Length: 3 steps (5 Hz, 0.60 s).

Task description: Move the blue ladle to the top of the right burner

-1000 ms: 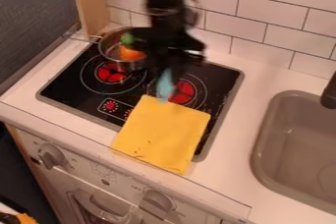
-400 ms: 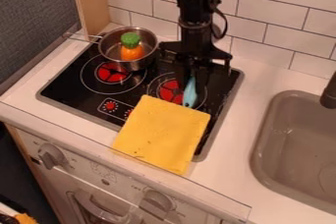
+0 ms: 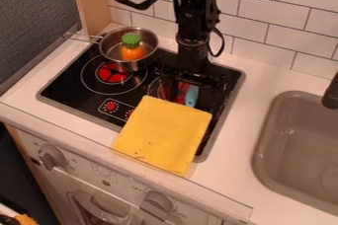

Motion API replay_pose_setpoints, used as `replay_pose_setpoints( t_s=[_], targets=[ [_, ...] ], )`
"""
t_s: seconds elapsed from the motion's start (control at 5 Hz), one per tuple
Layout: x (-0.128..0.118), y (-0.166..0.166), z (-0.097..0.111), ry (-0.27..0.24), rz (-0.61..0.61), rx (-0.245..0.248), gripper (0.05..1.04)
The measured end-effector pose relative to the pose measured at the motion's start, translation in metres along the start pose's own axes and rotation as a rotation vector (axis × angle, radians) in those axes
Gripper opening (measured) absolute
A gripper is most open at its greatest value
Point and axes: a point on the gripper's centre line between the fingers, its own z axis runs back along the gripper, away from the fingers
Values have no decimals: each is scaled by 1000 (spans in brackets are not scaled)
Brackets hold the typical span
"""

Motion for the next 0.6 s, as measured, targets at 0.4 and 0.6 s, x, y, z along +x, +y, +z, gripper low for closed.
replay_pose_setpoints(
  t_s=[0.4, 0.6],
  targets=[
    [0, -9, 77, -244, -71, 76, 999],
    [-15, -13, 90, -248, -62, 11, 999]
  ],
)
